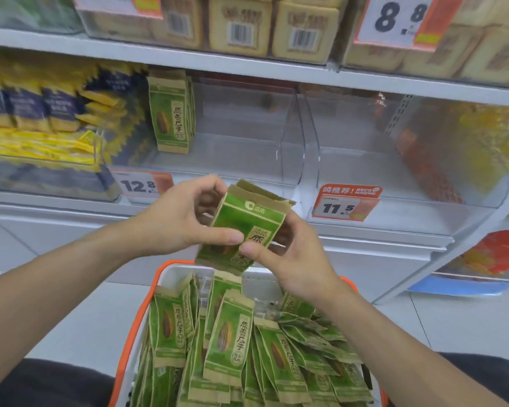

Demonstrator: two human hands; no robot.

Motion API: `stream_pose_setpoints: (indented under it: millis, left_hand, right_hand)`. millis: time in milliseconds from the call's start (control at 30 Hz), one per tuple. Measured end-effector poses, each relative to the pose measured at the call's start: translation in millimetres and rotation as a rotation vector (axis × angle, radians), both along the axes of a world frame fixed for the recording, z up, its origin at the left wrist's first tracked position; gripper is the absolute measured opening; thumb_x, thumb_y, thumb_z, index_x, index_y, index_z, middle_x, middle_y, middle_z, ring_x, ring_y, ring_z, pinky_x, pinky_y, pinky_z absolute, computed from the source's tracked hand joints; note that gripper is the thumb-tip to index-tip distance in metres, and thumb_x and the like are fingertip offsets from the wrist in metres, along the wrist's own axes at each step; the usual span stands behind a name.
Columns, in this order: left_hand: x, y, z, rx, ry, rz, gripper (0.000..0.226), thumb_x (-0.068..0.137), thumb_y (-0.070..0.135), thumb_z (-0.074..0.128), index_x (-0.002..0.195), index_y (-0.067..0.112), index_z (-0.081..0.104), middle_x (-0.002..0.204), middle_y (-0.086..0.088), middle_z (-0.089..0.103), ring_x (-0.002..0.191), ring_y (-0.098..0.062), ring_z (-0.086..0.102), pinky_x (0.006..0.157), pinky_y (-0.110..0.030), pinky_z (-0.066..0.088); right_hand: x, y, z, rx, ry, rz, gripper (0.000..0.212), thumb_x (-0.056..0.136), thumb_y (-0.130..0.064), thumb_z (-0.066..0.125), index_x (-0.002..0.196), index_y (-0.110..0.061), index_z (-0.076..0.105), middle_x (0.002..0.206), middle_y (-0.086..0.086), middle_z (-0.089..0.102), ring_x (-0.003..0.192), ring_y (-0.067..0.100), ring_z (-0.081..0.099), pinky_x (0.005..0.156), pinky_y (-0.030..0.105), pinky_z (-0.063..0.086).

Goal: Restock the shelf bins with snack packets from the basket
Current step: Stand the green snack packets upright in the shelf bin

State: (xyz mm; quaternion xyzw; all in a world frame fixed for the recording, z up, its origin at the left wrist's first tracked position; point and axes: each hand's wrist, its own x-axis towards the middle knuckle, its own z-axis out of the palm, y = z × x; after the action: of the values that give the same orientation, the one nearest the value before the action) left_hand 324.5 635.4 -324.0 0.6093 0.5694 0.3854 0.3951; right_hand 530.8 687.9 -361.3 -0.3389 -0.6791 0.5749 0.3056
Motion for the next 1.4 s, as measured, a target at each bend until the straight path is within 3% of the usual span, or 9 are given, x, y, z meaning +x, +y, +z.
stream_pose_setpoints:
  millis: [133, 233, 333, 467, 633, 900, 1000, 1133, 1400]
  left_hand:
    - [-23, -6, 10, 0.248, 0.213, 0.201, 0.054, 0.072, 0.054, 0.077, 0.114, 0.027, 0.059, 0.108, 0.011, 0.068, 0.102, -0.008, 0.064, 0.089, -0.027, 0.051]
    - [-49, -8, 3, 0.315, 0.462, 0.355, 0.05, 0.086, 0.052, 0.066, 0.123, 0.02, 0.056, 0.12, 0.007, 0.06, 0.104, -0.012, 0.055, 0.088, -0.017, 0.042]
    - [-78, -5, -19, 0.325, 0.743, 0.496, 0.054, 0.08, 0.042, 0.057, 0.124, 0.01, 0.056, 0.121, -0.008, 0.053, 0.118, -0.028, 0.045, 0.097, -0.035, 0.036]
    - [-96, -8, -36, 0.224, 0.851, 0.578, 0.05, 0.075, 0.031, 0.056, 0.119, 0.006, 0.059, 0.119, -0.016, 0.052, 0.114, -0.037, 0.045, 0.092, -0.047, 0.04]
    - [-105, -11, -42, 0.242, 0.937, 0.52, 0.048, 0.076, 0.03, 0.054, 0.12, 0.012, 0.056, 0.117, -0.009, 0.052, 0.114, -0.033, 0.047, 0.095, -0.045, 0.038]
    - [-97, 6, -41, 0.207, 1.013, 0.515, 0.038, 0.077, 0.037, 0.048, 0.11, 0.019, 0.055, 0.103, -0.002, 0.057, 0.104, -0.028, 0.055, 0.105, -0.05, 0.028]
    - [-93, 14, -44, 0.191, 1.045, 0.506, 0.032, 0.089, 0.041, 0.05, 0.115, 0.023, 0.05, 0.11, 0.001, 0.055, 0.112, -0.025, 0.051, 0.111, -0.048, 0.015]
    - [-94, 21, -45, 0.212, 1.04, 0.56, 0.022, 0.098, 0.043, 0.045, 0.112, 0.027, 0.05, 0.107, 0.006, 0.057, 0.112, -0.021, 0.051, 0.111, -0.045, 0.006]
    - [-105, 27, -48, 0.298, 0.931, 0.564, 0.015, 0.089, 0.041, 0.066, 0.093, 0.027, 0.062, 0.09, 0.008, 0.066, 0.094, -0.02, 0.059, 0.095, -0.034, 0.026]
  right_hand:
    - [-30, 2, 29, 0.264, 0.098, -0.125, 0.049, 0.077, -0.014, 0.084, 0.112, -0.033, 0.055, 0.107, -0.015, 0.071, 0.104, 0.006, 0.067, 0.097, 0.032, 0.053]
    - [-54, 12, 58, 0.537, 0.175, -0.157, 0.049, 0.081, -0.016, 0.081, 0.114, -0.036, 0.051, 0.112, -0.009, 0.068, 0.108, 0.012, 0.066, 0.096, 0.028, 0.052]
    - [-94, 31, 68, 0.646, 0.098, -0.149, 0.045, 0.085, -0.019, 0.077, 0.115, -0.035, 0.048, 0.113, -0.008, 0.066, 0.106, 0.006, 0.064, 0.093, 0.021, 0.049]
    - [-159, 69, 55, 0.562, -0.159, -0.13, 0.04, 0.088, -0.027, 0.075, 0.118, -0.02, 0.05, 0.111, -0.009, 0.067, 0.101, 0.007, 0.062, 0.08, 0.02, 0.043]
    - [-221, 114, 34, 0.544, -0.468, -0.092, 0.046, 0.09, -0.034, 0.072, 0.126, -0.012, 0.054, 0.122, 0.006, 0.067, 0.113, 0.026, 0.062, 0.086, 0.03, 0.048]
    - [-278, 160, 15, 0.406, -0.606, -0.247, 0.071, 0.082, -0.047, 0.076, 0.132, -0.007, 0.046, 0.127, 0.01, 0.061, 0.12, 0.03, 0.056, 0.091, 0.036, 0.051]
    - [-279, 159, 13, 0.427, -0.542, -0.211, 0.055, 0.086, -0.037, 0.075, 0.128, -0.011, 0.051, 0.124, 0.006, 0.064, 0.116, 0.026, 0.061, 0.082, 0.029, 0.047]
    - [-278, 155, 16, 0.396, -0.512, -0.1, 0.036, 0.093, -0.025, 0.068, 0.126, -0.017, 0.055, 0.127, 0.004, 0.065, 0.116, 0.025, 0.062, 0.094, 0.036, 0.052]
    - [-279, 149, 18, 0.414, -0.504, -0.158, 0.042, 0.092, -0.032, 0.068, 0.127, -0.011, 0.054, 0.124, 0.006, 0.065, 0.113, 0.026, 0.063, 0.086, 0.031, 0.052]
